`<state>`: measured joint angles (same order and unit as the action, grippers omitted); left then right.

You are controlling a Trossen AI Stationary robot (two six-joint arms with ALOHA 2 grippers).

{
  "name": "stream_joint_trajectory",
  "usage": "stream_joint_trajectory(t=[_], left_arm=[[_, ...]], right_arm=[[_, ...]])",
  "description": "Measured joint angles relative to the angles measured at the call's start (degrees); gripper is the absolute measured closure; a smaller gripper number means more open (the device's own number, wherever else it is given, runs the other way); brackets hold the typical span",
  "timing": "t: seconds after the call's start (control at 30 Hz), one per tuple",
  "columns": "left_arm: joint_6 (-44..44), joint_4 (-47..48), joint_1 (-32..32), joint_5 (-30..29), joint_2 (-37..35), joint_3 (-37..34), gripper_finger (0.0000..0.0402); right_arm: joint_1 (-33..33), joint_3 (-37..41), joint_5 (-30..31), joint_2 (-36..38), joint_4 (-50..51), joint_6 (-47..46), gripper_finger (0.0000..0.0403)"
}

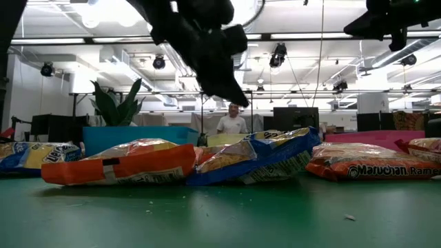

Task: Sort Maruchan noodles
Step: Put the orange noodle pack into the yellow bin

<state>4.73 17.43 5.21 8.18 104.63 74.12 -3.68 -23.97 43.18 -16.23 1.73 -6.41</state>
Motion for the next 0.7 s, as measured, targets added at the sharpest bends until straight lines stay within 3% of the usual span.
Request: stream_joint_trajectory(t=[0.43,0.7], left_arm=[[3.19,10.40,4.56,-0.10,4.92,6.33,0.0397],[2.42,10.72,5.75,-0.19,6.41,6.85,0.0319]], right_arm=[[0.04,-0.02,-1.85,-0.04,8.30,-5.67,0.0374],[0.04,0.02,-7.69,-0.07,9.04,-5.73,0.0374]])
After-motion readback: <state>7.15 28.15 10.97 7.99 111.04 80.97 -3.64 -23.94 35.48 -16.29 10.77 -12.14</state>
